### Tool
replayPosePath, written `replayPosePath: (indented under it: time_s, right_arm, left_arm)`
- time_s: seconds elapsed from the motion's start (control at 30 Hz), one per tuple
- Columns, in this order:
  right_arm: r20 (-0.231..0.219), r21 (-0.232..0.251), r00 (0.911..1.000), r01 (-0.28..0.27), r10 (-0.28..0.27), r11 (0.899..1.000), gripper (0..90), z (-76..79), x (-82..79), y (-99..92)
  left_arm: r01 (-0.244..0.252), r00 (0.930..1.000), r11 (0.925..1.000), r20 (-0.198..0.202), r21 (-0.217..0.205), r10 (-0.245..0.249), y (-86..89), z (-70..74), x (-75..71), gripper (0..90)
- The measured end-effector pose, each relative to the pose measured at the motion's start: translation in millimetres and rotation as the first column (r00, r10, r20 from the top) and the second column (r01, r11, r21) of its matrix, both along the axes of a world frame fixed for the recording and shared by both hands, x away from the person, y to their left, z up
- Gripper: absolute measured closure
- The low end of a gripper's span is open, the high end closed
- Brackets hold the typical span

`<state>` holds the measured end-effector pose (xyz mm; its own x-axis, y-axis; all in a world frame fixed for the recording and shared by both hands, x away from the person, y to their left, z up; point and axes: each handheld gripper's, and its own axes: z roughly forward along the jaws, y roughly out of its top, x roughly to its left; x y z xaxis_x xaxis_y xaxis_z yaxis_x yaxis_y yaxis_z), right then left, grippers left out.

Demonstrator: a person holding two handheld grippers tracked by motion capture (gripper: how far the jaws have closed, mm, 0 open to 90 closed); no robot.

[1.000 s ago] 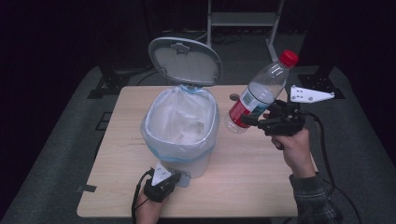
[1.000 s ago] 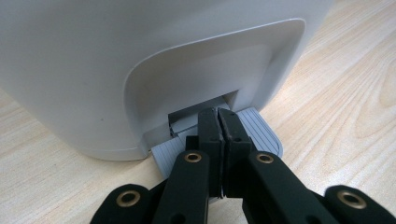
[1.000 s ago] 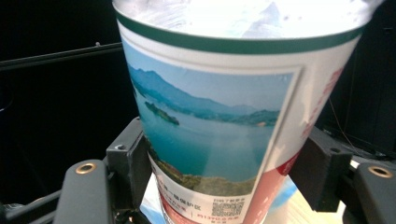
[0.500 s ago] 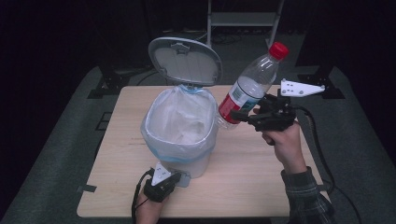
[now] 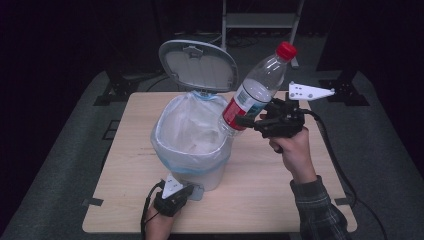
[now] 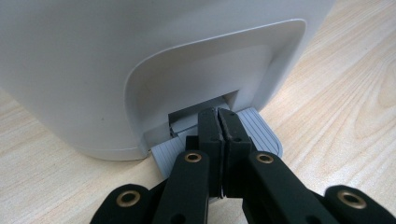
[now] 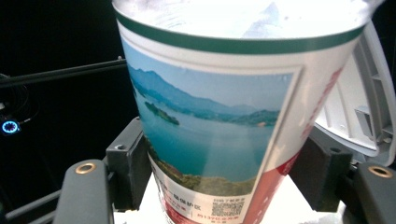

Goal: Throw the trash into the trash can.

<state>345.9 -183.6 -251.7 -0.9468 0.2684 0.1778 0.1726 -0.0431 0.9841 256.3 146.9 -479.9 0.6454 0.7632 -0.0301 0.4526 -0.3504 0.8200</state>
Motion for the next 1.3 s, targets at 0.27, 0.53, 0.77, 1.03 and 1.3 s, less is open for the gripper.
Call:
replayPosePath:
  time_s: [0.27,0.53,0.77,1.03,1.3]
  right_arm:
    - [-0.011,0.004,0.9999,-0.009,0.009,1.000,29.1,-2.5,6.0,10.6]
    - [-0.009,0.004,0.9995,-0.031,0.031,1.000,29.0,-2.1,9.1,25.5]
    - [-0.005,-0.010,0.9991,-0.041,0.041,0.999,28.9,-3.5,11.5,38.2]
    - [-0.006,-0.037,0.9991,-0.042,0.041,0.998,28.5,-11.3,15.0,47.9]
    - [-0.003,-0.061,0.9994,-0.034,0.034,0.998,27.2,-14.5,16.1,50.0]
  left_arm:
    - [0.000,1.0000,1.0000,0.000,-0.001,0.000,0.0,0.0,0.0,89.4]
    - [0.001,1.0000,1.0000,-0.003,-0.002,-0.001,0.3,0.1,0.2,89.3]
    - [-0.001,1.0000,1.0000,-0.004,-0.008,0.001,0.1,0.0,0.2,89.3]
    - [-0.001,1.0000,1.0000,-0.003,-0.008,0.001,0.0,0.0,0.2,89.4]
    - [-0.001,1.0000,1.0000,-0.004,-0.009,0.001,0.1,-0.1,0.2,89.3]
